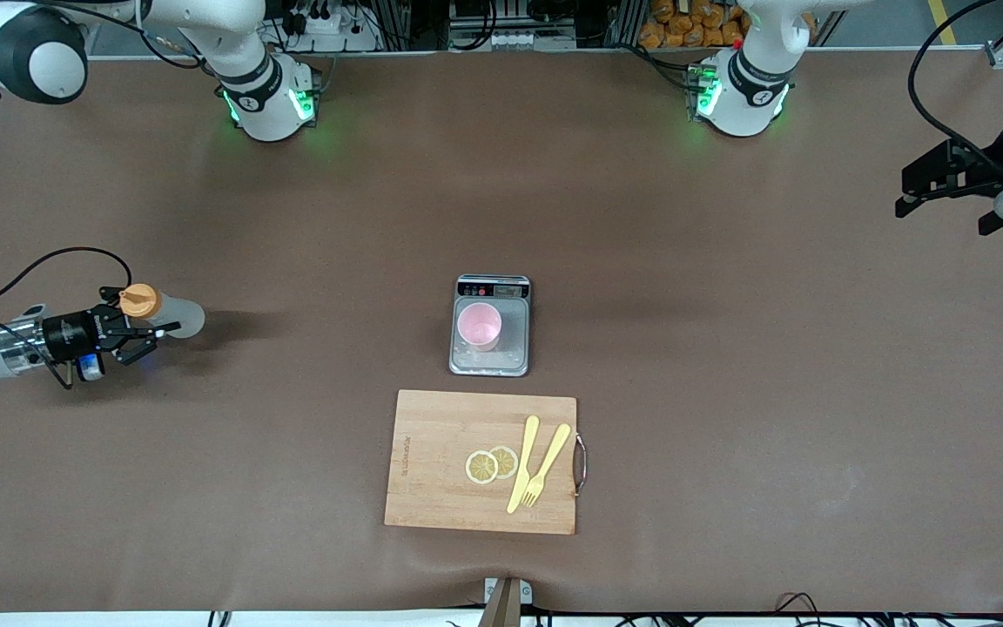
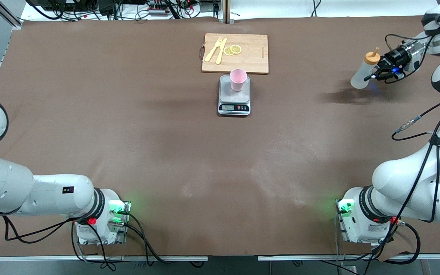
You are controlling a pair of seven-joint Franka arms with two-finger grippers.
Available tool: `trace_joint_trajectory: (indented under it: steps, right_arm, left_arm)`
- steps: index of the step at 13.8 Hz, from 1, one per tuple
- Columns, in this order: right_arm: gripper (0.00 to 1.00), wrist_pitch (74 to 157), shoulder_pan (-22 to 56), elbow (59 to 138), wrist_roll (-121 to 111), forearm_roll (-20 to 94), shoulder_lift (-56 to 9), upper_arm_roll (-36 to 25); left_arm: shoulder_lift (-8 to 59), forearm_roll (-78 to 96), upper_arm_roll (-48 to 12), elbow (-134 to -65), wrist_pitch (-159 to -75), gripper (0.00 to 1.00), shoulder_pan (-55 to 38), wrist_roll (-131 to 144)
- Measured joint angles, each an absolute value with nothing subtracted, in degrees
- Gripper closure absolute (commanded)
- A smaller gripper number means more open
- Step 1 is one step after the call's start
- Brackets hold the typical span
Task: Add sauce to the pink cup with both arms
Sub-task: 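Carry the white bottle back toward its spot with the right gripper, then set the bottle down and open the right gripper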
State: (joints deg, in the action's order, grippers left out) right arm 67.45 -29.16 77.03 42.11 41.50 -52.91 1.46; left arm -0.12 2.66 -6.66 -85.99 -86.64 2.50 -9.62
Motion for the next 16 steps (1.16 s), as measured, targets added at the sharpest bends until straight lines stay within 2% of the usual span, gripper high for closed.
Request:
trace_joint_trajectory:
  steps: [10,13,14,15,16]
  right_arm:
    - [0.62,69.92,-30.97,77.06,35.37,39.04,-58.2,1.37]
    - [0.56,70.21,-30.97,77.06,34.49,38.76,-58.91,1.37]
    - [0.45,70.54,-30.97,77.06,34.4,38.41,-59.04,1.37]
    - [0.24,71.08,-30.97,77.06,34.3,38.02,-59.07,1.37]
    - [0.16,71.39,-30.96,77.06,34.22,37.75,-59.08,1.4]
  left_arm:
    - [-0.12,1.52,-8.56,-86.64,-86.64,0.0,2.48,-9.05]
    - [-0.12,1.52,-8.63,-86.75,-86.65,0.0,2.48,-8.87]
    - [-0.12,1.52,-8.67,-86.86,-86.73,0.0,2.48,-8.47]
    - [-0.12,1.52,-8.74,-87.03,-86.79,0.0,2.48,-7.86]
    - [-0.12,1.52,-8.86,-87.23,-86.84,0.0,2.48,-7.53]
